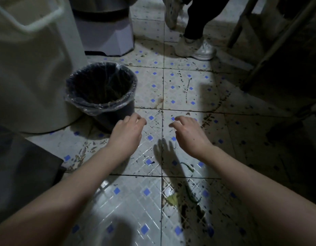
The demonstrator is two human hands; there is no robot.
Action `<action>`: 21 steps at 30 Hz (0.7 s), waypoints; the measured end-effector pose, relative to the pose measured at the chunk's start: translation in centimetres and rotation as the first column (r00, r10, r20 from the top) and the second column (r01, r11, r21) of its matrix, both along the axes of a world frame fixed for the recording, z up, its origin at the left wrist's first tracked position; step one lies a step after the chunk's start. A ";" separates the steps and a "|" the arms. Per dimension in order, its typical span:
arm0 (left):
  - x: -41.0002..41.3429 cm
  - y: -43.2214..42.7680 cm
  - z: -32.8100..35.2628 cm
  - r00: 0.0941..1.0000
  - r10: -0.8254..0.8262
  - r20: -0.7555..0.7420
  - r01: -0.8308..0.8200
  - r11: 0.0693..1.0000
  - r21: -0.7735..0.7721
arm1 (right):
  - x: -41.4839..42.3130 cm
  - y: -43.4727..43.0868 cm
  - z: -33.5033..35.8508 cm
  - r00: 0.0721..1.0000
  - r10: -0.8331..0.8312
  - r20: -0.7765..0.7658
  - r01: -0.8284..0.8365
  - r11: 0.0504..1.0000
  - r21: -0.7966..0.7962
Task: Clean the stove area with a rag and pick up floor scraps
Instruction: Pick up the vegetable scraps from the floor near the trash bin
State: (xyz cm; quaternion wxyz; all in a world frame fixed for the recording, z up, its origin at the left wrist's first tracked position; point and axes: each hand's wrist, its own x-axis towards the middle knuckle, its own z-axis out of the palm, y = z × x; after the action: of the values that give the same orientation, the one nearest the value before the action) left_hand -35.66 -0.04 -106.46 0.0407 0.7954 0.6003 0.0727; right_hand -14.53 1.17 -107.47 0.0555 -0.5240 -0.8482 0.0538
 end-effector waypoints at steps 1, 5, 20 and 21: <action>0.2 -0.3 -0.7 1.000 -0.005 -0.022 0.004 1.000 -0.023 | 0.5 -0.6 -0.7 1.000 -0.011 0.000 0.011 1.000 -0.021; 0.5 -1.6 -4.1 0.994 -0.043 -0.101 0.030 0.992 -0.124 | 2.3 -2.8 -3.4 0.998 -0.016 0.057 0.024 0.990 -0.140; 3.2 -3.6 -11.0 0.968 -0.171 -0.184 0.116 0.954 -0.278 | 6.6 -5.2 -9.2 0.993 -0.054 0.108 0.086 0.943 -0.321; 3.2 -3.6 -11.2 0.968 -0.169 -0.186 0.114 0.954 -0.276 | 6.6 -5.2 -9.5 0.993 -0.066 0.102 0.096 0.941 -0.325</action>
State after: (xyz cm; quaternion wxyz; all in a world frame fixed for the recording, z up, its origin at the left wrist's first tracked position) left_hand -32.43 -3.64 -117.70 0.0883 0.8272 0.5469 -0.0940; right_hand -7.94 -4.04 -116.99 -0.0687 -0.5621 -0.8067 0.1689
